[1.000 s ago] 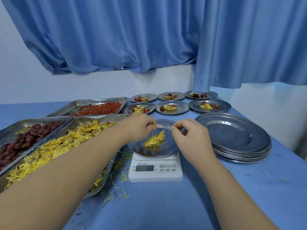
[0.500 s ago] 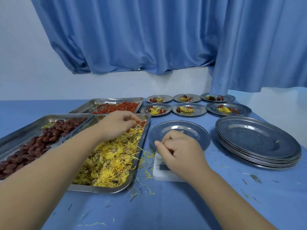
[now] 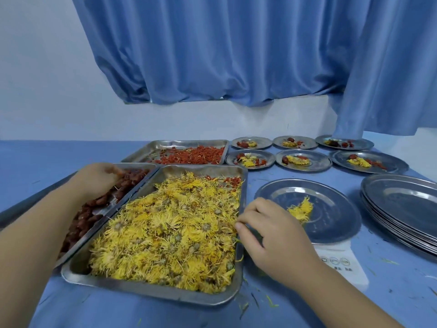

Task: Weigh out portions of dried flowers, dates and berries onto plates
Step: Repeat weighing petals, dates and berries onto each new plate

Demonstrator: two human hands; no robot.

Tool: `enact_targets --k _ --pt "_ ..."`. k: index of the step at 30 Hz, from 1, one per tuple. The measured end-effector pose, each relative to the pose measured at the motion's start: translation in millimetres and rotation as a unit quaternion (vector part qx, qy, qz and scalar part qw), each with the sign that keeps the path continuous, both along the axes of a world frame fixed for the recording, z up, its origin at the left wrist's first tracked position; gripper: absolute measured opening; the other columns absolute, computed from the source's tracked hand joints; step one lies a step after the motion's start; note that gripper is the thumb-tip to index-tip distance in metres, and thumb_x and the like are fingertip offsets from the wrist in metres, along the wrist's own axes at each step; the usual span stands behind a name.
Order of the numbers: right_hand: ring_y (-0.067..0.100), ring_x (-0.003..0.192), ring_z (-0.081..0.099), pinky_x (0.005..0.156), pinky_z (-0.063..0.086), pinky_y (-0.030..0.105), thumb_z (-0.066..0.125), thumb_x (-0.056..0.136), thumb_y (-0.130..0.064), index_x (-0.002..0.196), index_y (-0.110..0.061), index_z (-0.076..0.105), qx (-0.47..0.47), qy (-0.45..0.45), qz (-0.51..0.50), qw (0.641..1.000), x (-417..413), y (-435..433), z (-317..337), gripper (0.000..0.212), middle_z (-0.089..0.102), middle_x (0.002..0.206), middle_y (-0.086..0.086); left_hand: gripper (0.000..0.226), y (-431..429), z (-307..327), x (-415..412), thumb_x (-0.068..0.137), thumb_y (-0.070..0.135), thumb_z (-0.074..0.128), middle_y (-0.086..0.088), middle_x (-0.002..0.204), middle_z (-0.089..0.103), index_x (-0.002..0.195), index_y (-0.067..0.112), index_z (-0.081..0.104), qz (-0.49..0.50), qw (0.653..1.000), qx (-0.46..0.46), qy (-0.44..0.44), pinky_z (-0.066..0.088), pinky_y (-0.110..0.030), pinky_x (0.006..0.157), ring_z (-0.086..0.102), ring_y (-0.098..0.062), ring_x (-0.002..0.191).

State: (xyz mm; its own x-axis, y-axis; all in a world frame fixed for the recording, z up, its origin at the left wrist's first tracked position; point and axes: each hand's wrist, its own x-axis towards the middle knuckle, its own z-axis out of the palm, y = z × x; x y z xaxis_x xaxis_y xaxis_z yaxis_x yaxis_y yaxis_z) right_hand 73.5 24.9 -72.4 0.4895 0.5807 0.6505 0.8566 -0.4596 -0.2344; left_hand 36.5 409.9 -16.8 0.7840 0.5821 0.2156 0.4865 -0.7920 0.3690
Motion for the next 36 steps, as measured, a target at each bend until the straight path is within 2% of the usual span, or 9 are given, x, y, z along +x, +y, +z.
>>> enact_targets --k 8,11,14,18,23,26,29,32,36 --pt "0.008 0.073 0.052 0.063 0.045 0.026 0.045 0.091 -0.033 0.08 -0.019 0.068 0.032 -0.007 0.009 0.999 2.0 0.9 -2.6 0.029 0.055 0.079 -0.009 0.05 32.9 -34.0 3.3 0.081 -0.003 0.054 -0.01 0.134 0.057 0.124 0.022 0.063 0.005 0.986 0.019 0.163 0.047 -0.033 0.089 0.056 -0.027 0.11" --pt "0.009 0.072 0.052 0.062 0.046 0.03 0.045 0.091 -0.032 0.078 -0.018 0.067 0.048 -0.01 0.008 0.999 2.1 -0.4 -3.1 0.03 0.055 0.078 -0.009 0.044 39.3 -39.4 2.3 0.079 0.001 0.061 -0.007 0.121 0.064 0.118 0.022 0.066 -0.004 0.985 0.054 0.166 0.052 -0.033 0.084 0.06 -0.022 0.098" --pt "0.009 0.07 0.051 0.06 0.046 0.03 0.044 0.09 -0.031 0.076 -0.016 0.067 0.057 -0.018 0.002 0.998 3.7 -2.2 -3.0 0.031 0.054 0.075 -0.007 0.023 41.5 -41.5 -3.9 0.077 0.005 0.068 -0.003 0.09 0.063 0.088 0.023 0.061 0.003 0.984 0.064 0.167 0.052 -0.033 0.08 0.06 -0.022 0.081" --pt "0.012 0.069 0.052 0.059 0.046 0.031 0.043 0.09 -0.032 0.074 -0.016 0.066 0.063 -0.017 -0.003 0.998 6.3 -3.8 -3.0 0.032 0.054 0.074 -0.006 0.01 38.6 -39.9 -10.7 0.08 0.013 0.074 0.004 0.089 0.068 0.085 0.019 0.068 0.004 0.995 0.046 0.084 0.049 -0.027 0.07 0.064 -0.017 0.082" --pt "0.011 0.068 0.053 0.059 0.045 0.028 0.043 0.089 -0.033 0.07 -0.016 0.064 0.088 0.002 -0.005 0.996 7.1 -6.0 -0.9 0.033 0.054 0.072 -0.006 0.007 0.1 -14.1 -14.5 0.091 0.028 0.064 0.004 0.067 0.069 0.087 0.025 0.069 -0.05 0.995 -0.061 -0.059 0.051 -0.029 0.049 0.056 -0.013 0.043" --pt "0.013 0.066 0.051 0.061 0.04 0.025 0.051 0.091 -0.027 0.064 -0.014 0.059 0.173 0.06 -0.009 0.983 10.2 -12.1 4.0 0.031 0.055 0.068 -0.002 0.016 -44.5 9.2 -9.9 0.095 0.033 0.058 0.013 0.055 0.065 0.089 0.024 0.069 -0.103 0.986 -0.092 -0.093 0.039 -0.015 0.038 0.049 -0.001 0.039" --pt "0.017 0.062 0.049 0.061 0.041 0.035 0.052 0.093 -0.027 0.062 -0.003 0.055 0.276 0.167 -0.026 0.946 14.0 -22.5 11.2 0.04 0.052 0.06 0.007 0.015 -102.3 29.7 -1.8 0.095 0.032 0.058 0.015 0.073 0.072 0.093 0.024 0.07 -0.192 0.962 -0.161 -0.106 0.049 -0.012 0.05 0.066 0.0 0.061" --pt "0.014 0.049 0.046 0.053 0.042 0.032 0.051 0.094 -0.04 0.066 -0.014 0.066 0.407 0.326 -0.042 0.852 16.8 -35.2 20.3 0.041 0.047 0.05 0.001 0.01 -161.7 40.0 13.4 0.093 0.03 0.061 0.01 0.087 0.074 0.095 0.029 0.071 -0.282 0.938 -0.185 -0.085 0.056 -0.02 0.07 0.071 -0.008 0.079" --pt "0.011 0.044 0.049 0.045 0.045 0.026 0.051 0.09 -0.047 0.061 -0.027 0.069 0.523 0.431 -0.062 0.733 27.7 -52.1 34.3 0.04 0.054 0.049 -0.002 0.011 -231.3 40.6 40.0 0.09 0.025 0.063 0.011 0.088 0.073 0.095 0.031 0.07 -0.348 0.927 -0.133 -0.035 0.051 -0.01 0.063 0.067 0.0 0.075"
